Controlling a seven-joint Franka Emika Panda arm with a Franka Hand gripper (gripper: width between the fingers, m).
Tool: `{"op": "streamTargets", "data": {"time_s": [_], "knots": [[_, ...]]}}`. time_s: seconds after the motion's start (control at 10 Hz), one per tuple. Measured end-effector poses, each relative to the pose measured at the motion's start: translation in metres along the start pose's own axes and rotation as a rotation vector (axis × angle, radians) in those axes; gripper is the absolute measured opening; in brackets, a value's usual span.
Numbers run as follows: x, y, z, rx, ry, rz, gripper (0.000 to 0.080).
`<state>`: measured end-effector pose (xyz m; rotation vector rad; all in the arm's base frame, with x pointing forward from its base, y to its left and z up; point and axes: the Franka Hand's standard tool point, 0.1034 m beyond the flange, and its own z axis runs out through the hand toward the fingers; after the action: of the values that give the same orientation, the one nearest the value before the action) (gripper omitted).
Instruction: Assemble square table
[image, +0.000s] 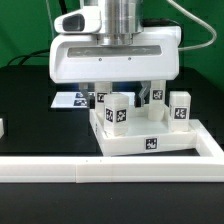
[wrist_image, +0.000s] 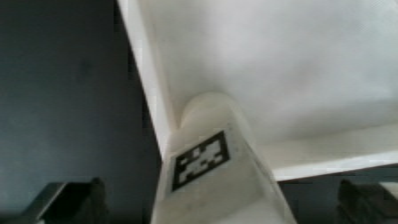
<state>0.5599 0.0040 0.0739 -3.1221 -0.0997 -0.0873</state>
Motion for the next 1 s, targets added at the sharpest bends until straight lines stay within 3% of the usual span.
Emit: {"op": "streamTargets", "data": {"time_s": [0.6, 0.8, 0.9, 1.0], "knots": [[0.0029, 0.0022, -0.0016, -0.022, -0.004, -0.297, 0.0649], [0.0029, 0.0024, -0.0015, -0.022, -0.004, -0.295, 0.0602], [0.0029, 0.0024, -0.0015, -0.022, -0.004, -0.295, 0.0426], [0.0028, 0.0022, -0.0014, -0.022, -0.004, -0.287, 0.0426]]}}
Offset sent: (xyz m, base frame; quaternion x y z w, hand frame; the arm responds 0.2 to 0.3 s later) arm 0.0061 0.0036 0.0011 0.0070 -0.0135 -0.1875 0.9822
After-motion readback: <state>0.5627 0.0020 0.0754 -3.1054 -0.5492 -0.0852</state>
